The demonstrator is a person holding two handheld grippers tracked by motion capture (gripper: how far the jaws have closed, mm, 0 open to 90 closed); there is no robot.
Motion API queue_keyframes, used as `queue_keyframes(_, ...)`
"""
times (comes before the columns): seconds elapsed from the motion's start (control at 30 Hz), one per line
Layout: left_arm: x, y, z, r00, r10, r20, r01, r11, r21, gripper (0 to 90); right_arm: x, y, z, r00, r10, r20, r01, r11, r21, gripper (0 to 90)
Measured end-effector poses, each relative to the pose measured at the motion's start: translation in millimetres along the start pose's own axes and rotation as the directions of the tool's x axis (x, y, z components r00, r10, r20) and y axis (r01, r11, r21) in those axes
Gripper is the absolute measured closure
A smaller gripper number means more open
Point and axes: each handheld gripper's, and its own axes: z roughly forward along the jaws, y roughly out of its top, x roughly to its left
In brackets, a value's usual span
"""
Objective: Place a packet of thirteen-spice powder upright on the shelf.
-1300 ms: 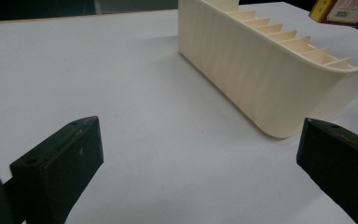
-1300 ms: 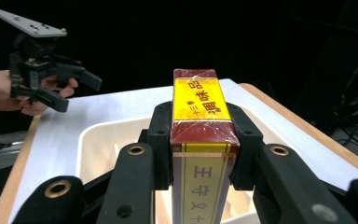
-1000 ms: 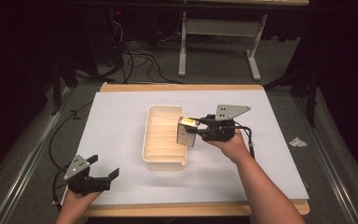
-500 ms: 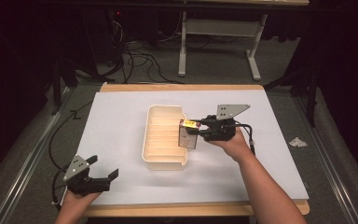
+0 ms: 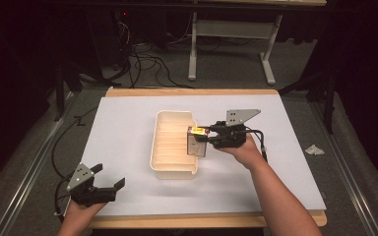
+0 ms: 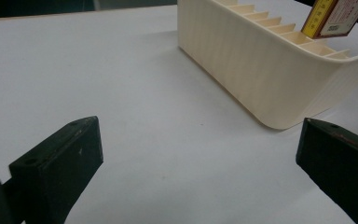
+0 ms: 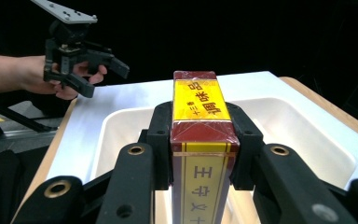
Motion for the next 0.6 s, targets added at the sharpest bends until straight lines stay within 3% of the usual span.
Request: queue_keyframes(0.6, 0.3, 0.3, -0.2, 1.0000, -0.005, -0.002, 0.005, 1.0000, -0.004, 1.0, -1.9, 5.2, 22.3, 0.9994, -0.011, -0.032, 0.012, 0.999, 0.030, 68.5)
